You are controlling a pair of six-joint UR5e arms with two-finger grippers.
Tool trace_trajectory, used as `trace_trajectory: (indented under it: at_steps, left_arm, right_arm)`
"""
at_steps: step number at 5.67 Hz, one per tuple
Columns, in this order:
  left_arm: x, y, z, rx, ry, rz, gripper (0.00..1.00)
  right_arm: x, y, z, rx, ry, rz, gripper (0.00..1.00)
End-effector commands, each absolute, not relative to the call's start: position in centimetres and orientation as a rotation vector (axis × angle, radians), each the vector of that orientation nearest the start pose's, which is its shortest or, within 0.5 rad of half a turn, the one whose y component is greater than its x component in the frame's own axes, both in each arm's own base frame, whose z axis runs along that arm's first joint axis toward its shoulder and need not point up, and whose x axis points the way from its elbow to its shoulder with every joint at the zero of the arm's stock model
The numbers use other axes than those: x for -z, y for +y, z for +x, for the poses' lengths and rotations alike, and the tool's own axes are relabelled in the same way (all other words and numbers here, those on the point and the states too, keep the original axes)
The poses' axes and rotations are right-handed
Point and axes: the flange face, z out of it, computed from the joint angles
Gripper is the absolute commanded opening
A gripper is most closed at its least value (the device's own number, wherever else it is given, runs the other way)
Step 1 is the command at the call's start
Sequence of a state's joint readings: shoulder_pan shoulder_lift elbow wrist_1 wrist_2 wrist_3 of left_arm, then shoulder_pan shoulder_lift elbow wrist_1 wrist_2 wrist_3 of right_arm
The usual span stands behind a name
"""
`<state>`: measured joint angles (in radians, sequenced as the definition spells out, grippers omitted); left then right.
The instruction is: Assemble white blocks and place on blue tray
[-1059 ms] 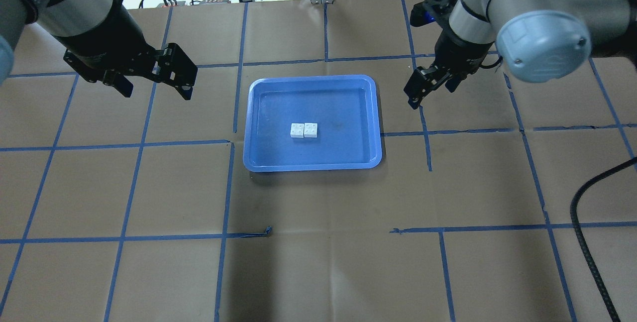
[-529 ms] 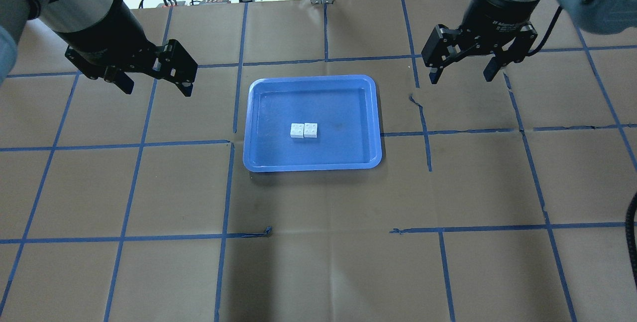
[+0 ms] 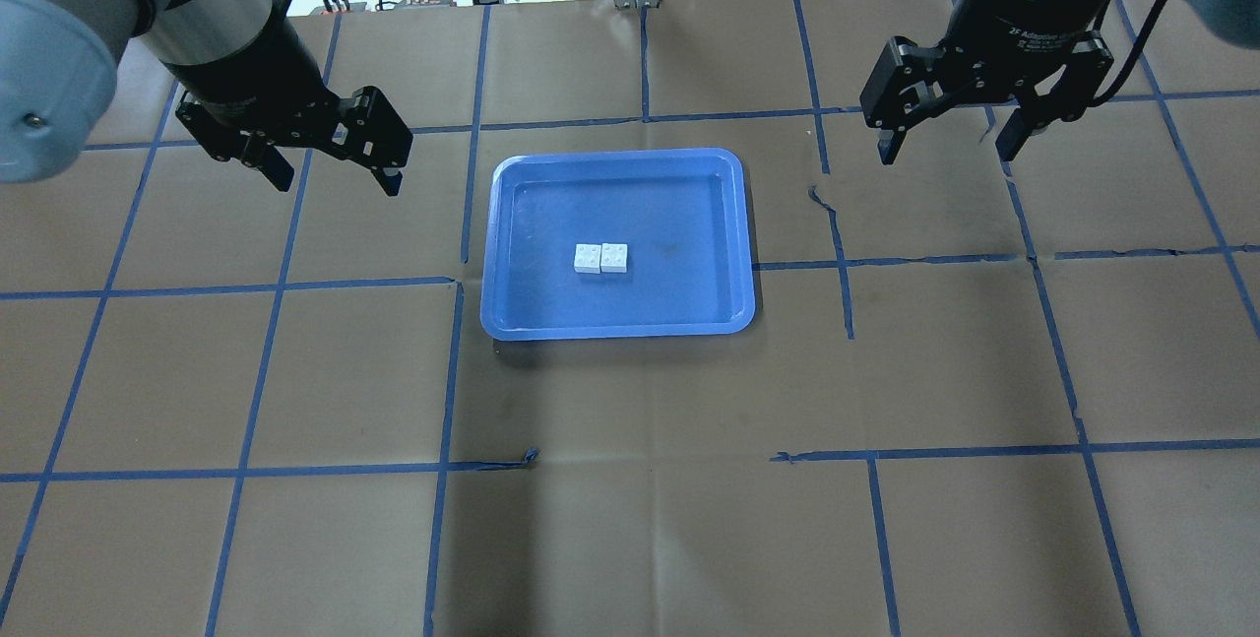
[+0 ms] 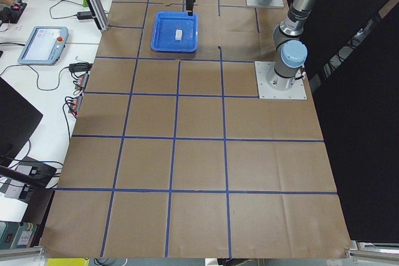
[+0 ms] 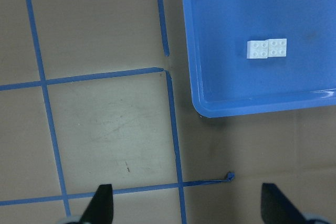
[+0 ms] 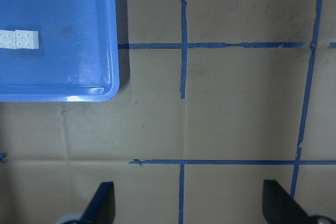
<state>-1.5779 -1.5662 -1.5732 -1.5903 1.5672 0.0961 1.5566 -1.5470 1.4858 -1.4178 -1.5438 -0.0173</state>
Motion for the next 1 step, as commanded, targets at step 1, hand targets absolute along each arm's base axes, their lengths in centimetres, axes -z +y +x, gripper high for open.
trace_trajectory:
  at_steps: [1]
  left_arm:
    - [-48.32, -49.05, -13.74, -0.036, 3.141, 0.162, 0.99]
  right_arm:
    - [-50.30, -49.30, 12.90, -0.145, 3.112, -0.003, 1.00]
